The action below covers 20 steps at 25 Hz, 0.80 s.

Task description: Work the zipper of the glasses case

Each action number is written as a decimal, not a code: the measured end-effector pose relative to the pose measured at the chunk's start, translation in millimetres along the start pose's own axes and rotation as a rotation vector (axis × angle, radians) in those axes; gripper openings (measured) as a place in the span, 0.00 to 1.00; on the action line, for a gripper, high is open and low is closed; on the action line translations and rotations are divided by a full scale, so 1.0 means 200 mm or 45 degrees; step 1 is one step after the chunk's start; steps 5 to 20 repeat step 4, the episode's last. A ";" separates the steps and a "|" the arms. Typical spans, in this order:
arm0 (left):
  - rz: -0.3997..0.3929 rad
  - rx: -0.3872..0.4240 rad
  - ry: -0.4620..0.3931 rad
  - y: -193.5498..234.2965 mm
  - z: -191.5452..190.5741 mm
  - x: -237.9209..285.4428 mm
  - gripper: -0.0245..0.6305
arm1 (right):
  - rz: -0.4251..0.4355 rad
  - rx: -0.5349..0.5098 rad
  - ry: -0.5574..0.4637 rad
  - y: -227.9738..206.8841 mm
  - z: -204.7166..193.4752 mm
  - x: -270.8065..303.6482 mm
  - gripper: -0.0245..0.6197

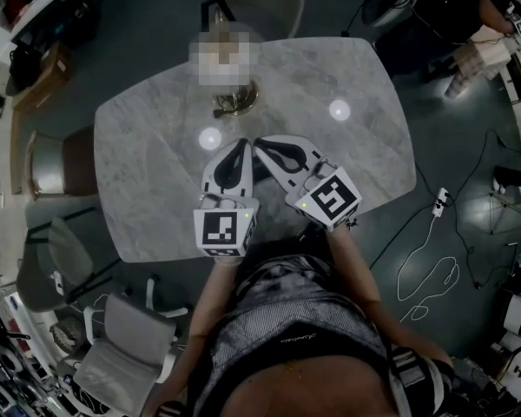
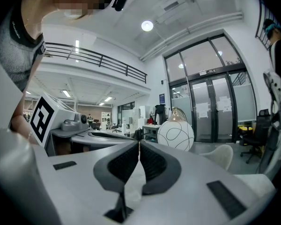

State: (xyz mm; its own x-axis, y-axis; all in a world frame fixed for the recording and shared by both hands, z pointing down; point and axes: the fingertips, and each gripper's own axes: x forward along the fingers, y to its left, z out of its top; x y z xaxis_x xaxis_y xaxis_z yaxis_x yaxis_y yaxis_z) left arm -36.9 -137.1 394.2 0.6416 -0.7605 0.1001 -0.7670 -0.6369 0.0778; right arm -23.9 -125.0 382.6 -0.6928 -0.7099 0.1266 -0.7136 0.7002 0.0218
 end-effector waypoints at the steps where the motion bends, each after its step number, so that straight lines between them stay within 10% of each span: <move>1: 0.001 -0.002 0.000 0.00 0.00 0.00 0.05 | -0.003 0.007 0.006 0.00 0.00 0.00 0.14; 20: 0.001 -0.003 -0.003 0.00 0.01 0.00 0.05 | -0.005 0.015 0.011 -0.01 0.00 -0.01 0.14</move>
